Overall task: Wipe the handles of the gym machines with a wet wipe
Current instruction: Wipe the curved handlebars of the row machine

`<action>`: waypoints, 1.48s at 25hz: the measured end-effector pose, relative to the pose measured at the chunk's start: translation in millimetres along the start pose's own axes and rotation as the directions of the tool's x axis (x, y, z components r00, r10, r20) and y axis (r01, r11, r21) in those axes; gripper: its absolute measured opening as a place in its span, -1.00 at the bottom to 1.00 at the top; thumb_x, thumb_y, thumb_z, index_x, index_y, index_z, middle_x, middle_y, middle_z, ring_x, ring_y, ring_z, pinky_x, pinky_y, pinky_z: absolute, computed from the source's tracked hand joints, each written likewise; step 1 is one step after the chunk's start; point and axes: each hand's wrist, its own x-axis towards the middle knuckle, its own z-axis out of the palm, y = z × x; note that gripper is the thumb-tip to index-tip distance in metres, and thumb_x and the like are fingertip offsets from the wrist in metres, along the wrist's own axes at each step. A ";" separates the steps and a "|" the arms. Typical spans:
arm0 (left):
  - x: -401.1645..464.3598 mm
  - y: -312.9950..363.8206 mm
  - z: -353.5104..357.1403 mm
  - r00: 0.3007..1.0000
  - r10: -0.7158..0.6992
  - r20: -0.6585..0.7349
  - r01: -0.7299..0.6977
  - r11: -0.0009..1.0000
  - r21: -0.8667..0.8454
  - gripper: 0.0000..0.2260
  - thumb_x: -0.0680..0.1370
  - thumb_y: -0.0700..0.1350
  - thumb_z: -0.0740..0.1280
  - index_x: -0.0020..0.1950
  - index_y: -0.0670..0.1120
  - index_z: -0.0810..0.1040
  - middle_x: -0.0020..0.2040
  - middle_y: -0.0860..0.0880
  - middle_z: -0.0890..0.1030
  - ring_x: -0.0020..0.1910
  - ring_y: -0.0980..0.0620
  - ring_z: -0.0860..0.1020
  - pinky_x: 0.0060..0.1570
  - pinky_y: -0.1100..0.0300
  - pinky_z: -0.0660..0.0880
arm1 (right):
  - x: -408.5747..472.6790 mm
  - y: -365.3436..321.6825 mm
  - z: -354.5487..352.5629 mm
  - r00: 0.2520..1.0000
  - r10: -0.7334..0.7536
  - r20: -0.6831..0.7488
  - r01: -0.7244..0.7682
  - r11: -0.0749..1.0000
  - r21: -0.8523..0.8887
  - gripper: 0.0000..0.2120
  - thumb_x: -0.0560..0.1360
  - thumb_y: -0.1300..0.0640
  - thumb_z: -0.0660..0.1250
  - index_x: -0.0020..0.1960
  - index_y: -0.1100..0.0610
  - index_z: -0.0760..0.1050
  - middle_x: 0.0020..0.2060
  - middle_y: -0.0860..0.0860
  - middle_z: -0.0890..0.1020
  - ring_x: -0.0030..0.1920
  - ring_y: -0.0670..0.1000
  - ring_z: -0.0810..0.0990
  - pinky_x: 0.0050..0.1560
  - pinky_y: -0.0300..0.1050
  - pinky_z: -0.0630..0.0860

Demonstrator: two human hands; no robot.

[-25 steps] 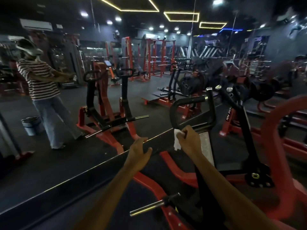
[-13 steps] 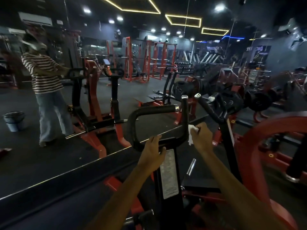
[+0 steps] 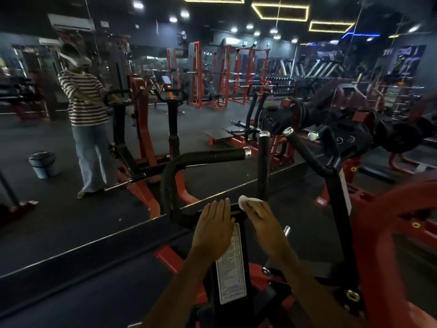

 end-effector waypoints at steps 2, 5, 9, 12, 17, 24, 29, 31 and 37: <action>1.5 -2.0 5.5 1.000 0.010 -0.022 -0.009 0.999 0.040 -0.53 0.59 0.00 0.04 0.32 -0.26 0.46 0.20 -0.20 0.58 0.16 -0.15 0.56 0.22 -0.04 0.48 | 8.8 5.6 -15.7 1.000 0.006 -0.011 -0.006 1.000 0.020 -0.71 0.62 0.03 0.17 0.29 0.04 0.47 0.23 -0.12 0.48 0.25 -0.18 0.44 0.10 -0.60 0.26; 2.8 -3.1 10.0 0.997 0.024 -0.071 -0.017 0.995 0.098 -0.52 0.61 0.01 0.03 0.35 -0.27 0.43 0.21 -0.21 0.56 0.18 -0.16 0.54 0.25 -0.07 0.46 | 25.5 16.3 -35.6 0.992 -0.050 -0.115 0.035 0.992 -0.124 -0.79 0.58 -0.07 0.20 0.12 -0.04 0.53 0.06 -0.18 0.50 0.06 -0.21 0.53 -0.04 -0.46 0.37; 3.9 -3.4 11.0 0.995 0.030 -0.091 -0.018 0.992 0.128 -0.52 0.61 0.01 0.02 0.37 -0.27 0.41 0.20 -0.20 0.55 0.16 -0.15 0.54 0.25 -0.07 0.46 | 22.6 20.4 -21.1 0.986 -0.018 -0.164 -0.010 0.986 -0.167 -0.84 0.59 0.06 0.22 0.10 -0.01 0.55 0.06 -0.11 0.51 0.07 -0.10 0.52 0.08 -0.24 0.45; 3.9 -3.7 12.0 0.991 0.042 -0.131 -0.023 0.989 0.144 -0.52 0.61 0.01 0.03 0.37 -0.27 0.41 0.18 -0.19 0.56 0.14 -0.15 0.54 0.23 -0.06 0.47 | 14.9 20.1 -3.4 0.980 -0.122 -0.160 0.077 0.962 -0.260 -0.75 0.44 0.37 0.30 0.10 0.24 0.56 0.05 0.15 0.54 0.08 0.14 0.49 0.07 -0.01 0.44; 2.8 -3.6 13.3 0.987 0.054 -0.154 -0.032 0.989 0.145 -0.52 0.61 0.01 0.02 0.37 -0.28 0.41 0.18 -0.19 0.56 0.13 -0.15 0.54 0.22 -0.07 0.47 | 12.0 10.6 -8.8 0.968 -0.057 -0.245 0.031 0.993 -0.111 -0.92 0.61 0.09 0.20 -0.02 0.04 0.46 -0.02 -0.17 0.43 -0.03 -0.23 0.51 -0.09 -0.36 0.46; 2.0 -4.3 16.5 0.979 0.063 -0.194 -0.030 0.985 0.168 -0.52 0.62 0.01 0.01 0.38 -0.28 0.40 0.18 -0.19 0.55 0.14 -0.15 0.54 0.24 -0.06 0.46 | 44.1 23.8 -28.6 0.947 0.014 -0.320 -0.029 0.999 -0.042 -0.89 0.54 0.10 0.30 -0.12 0.13 0.48 -0.03 -0.01 0.48 -0.09 -0.15 0.53 -0.07 -0.19 0.51; 2.8 -5.1 18.5 0.978 0.064 -0.201 -0.028 0.984 0.175 -0.52 0.62 0.01 0.01 0.39 -0.27 0.38 0.18 -0.18 0.55 0.14 -0.14 0.53 0.24 -0.07 0.46 | 33.6 40.5 -16.7 0.949 -0.173 -0.265 0.084 0.945 -0.315 -0.66 0.46 0.16 0.39 0.21 0.21 0.53 0.15 0.13 0.50 0.15 0.07 0.43 -0.04 -0.18 0.53; 2.8 -6.0 20.1 0.977 0.063 -0.203 -0.026 0.984 0.179 -0.52 0.62 0.01 0.01 0.39 -0.27 0.39 0.19 -0.18 0.55 0.14 -0.14 0.53 0.24 -0.07 0.46 | 32.7 41.4 -12.5 0.944 -0.106 -0.314 0.029 0.970 -0.241 -0.70 0.52 0.14 0.33 0.23 0.19 0.52 0.18 0.12 0.49 0.17 0.01 0.40 0.01 -0.21 0.53; 2.3 -6.5 21.5 0.969 0.076 -0.235 -0.030 0.981 0.192 -0.51 0.61 0.02 0.03 0.37 -0.27 0.42 0.16 -0.17 0.57 0.11 -0.13 0.55 0.21 -0.05 0.48 | 54.3 37.8 -20.5 0.918 -0.070 -0.391 0.028 0.993 -0.110 -0.90 0.50 0.22 0.37 0.00 0.21 0.58 -0.04 0.07 0.56 0.00 -0.18 0.46 -0.05 -0.30 0.51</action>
